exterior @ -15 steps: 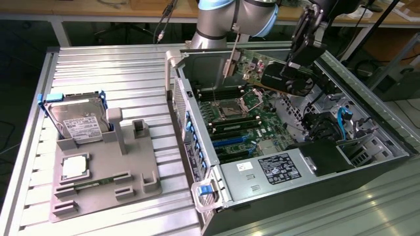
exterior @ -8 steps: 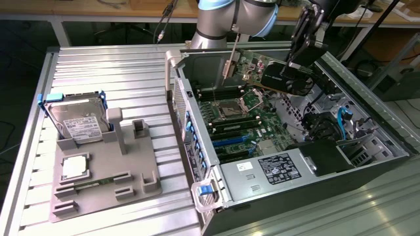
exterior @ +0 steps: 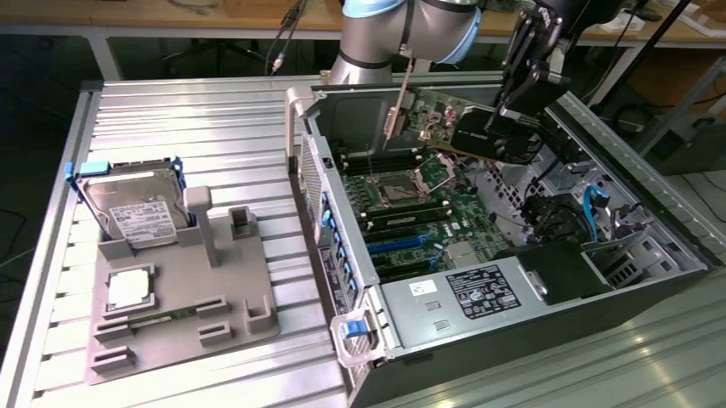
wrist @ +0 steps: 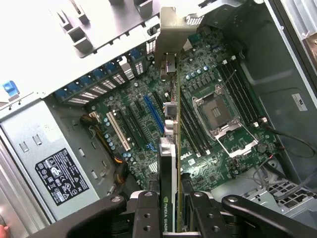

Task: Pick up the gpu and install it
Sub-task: 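Insert the gpu into the slot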

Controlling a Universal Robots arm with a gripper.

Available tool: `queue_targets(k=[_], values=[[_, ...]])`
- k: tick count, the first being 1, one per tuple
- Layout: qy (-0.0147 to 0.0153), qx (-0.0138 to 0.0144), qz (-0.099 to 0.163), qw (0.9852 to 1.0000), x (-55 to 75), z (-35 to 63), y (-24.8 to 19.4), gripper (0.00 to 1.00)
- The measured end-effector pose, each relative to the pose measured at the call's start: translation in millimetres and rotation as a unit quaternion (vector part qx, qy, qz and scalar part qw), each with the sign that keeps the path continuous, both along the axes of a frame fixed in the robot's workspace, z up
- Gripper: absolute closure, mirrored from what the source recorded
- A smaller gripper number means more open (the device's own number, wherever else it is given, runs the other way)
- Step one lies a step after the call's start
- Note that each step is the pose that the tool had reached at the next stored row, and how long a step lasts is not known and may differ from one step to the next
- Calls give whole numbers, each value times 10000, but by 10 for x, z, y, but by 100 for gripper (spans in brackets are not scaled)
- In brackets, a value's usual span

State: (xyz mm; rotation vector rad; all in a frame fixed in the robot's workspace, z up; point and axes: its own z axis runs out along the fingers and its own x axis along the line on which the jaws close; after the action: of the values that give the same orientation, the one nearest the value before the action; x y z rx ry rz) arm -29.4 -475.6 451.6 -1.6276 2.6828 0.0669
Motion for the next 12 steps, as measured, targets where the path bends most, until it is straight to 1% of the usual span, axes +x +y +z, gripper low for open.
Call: queue_targets(k=[6, 12], values=[[0, 0, 188, 9998, 0, 0, 0, 73], [0, 0, 392, 9992, 0, 0, 0, 73]])
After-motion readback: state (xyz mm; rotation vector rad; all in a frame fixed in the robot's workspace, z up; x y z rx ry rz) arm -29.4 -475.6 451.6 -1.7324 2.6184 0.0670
